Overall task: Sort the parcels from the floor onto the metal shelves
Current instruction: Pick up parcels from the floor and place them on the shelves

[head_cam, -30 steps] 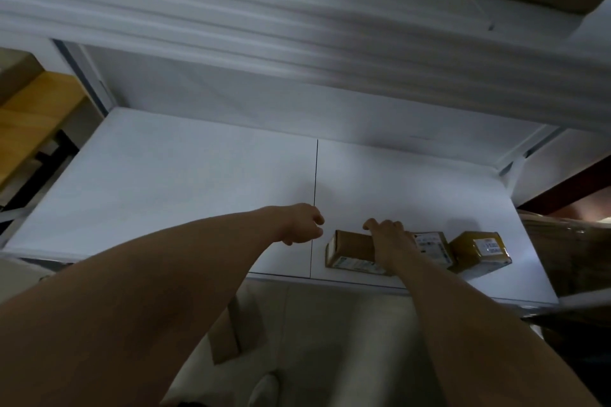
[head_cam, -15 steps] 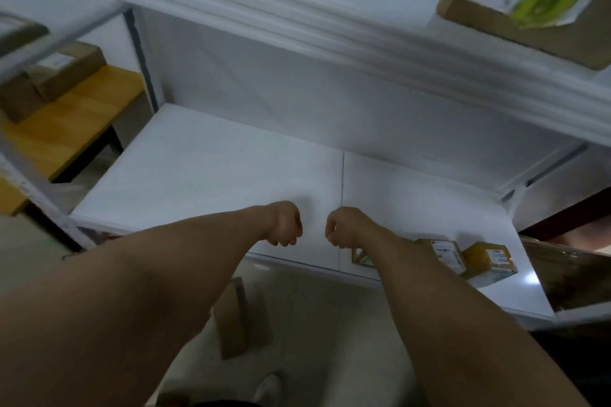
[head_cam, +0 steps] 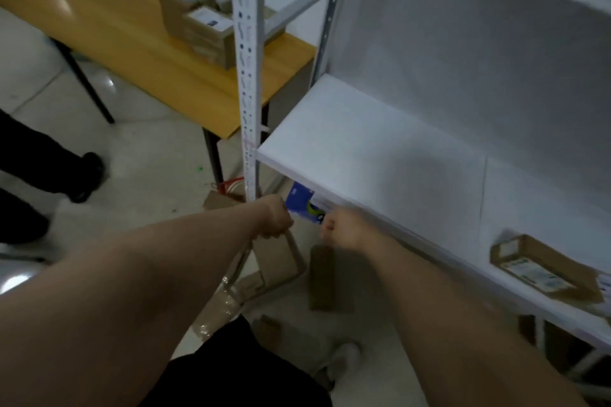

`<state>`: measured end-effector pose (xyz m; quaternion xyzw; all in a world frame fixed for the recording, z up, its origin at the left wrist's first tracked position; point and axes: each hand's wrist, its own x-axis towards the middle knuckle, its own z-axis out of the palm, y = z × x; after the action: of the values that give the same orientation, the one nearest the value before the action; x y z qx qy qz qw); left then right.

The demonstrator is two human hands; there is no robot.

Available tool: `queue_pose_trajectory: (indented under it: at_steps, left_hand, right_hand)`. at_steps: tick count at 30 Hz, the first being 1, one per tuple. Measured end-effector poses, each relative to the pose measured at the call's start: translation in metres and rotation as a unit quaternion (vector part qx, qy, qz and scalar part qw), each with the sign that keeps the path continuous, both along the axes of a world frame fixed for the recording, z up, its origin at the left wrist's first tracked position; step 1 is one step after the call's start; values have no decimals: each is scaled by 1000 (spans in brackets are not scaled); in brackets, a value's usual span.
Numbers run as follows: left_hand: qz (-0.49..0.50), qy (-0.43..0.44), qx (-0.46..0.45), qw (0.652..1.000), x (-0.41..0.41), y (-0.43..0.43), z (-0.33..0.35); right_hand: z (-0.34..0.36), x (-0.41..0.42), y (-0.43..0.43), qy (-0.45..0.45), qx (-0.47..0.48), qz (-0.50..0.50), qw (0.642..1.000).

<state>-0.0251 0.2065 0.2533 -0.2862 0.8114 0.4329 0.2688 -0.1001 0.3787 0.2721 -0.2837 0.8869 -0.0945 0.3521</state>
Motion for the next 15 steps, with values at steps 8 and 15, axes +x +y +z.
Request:
queue_pose_trajectory:
  at_steps: [8, 15]
  left_hand:
    - [107, -70, 40, 991, 85, -50, -70]
    - [143, -108, 78, 981, 105, -43, -159]
  right_hand:
    - [-85, 76, -71, -96, 2, 12, 995]
    - [-188, 95, -63, -141, 45, -116, 982]
